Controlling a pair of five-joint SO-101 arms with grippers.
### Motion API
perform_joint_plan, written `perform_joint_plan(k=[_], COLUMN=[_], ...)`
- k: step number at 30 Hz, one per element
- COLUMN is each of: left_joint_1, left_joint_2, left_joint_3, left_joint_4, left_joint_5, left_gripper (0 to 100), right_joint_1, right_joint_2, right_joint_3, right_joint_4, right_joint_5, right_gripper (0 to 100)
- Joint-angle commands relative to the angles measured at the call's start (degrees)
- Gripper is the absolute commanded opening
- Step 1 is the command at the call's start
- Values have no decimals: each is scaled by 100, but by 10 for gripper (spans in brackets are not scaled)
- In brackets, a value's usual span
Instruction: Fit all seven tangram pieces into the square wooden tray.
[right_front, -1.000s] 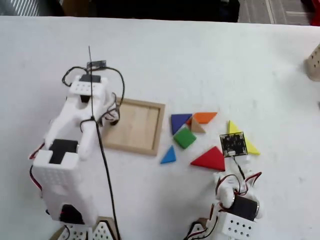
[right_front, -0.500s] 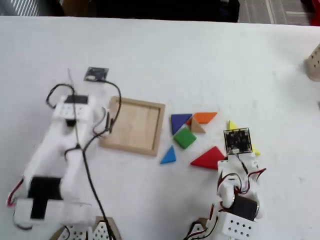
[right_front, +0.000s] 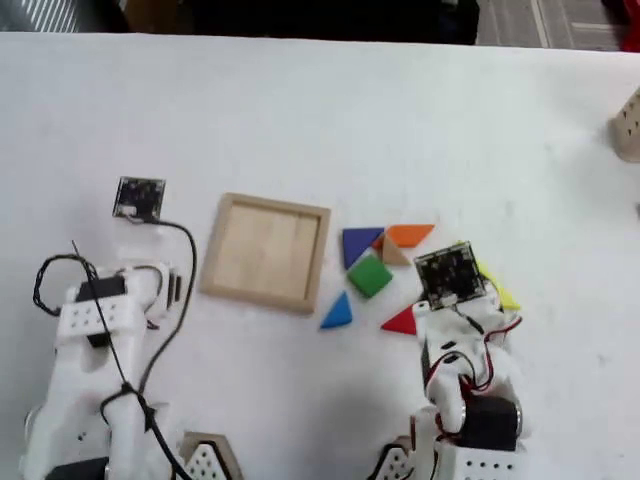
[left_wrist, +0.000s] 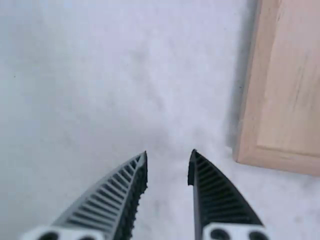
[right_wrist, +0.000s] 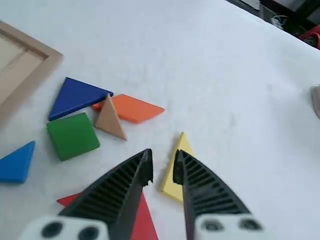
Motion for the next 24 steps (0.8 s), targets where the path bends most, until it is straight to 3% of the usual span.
perform_joint_plan(k=[1, 8, 17, 24], left_joint_1=[-40, -40, -40, -40], left_joint_2=[-321, -321, -321, -312], left_joint_3=[44, 53, 53, 70], left_joint_4=[-158, -158, -167, -316], left_joint_5=[-62, -70, -70, -70], left_gripper=[155, 155, 155, 155], right_joint_1=[-356, -1297, -1516, -1982], right_joint_2=[1341, 4699, 7916, 9657], right_joint_3=[-932, -3015, -5160, -5785], right_joint_4=[-4, -4, -215, -1332], right_joint_5=[44, -1081, -4879, -5697], right_gripper=[75, 90, 206, 207])
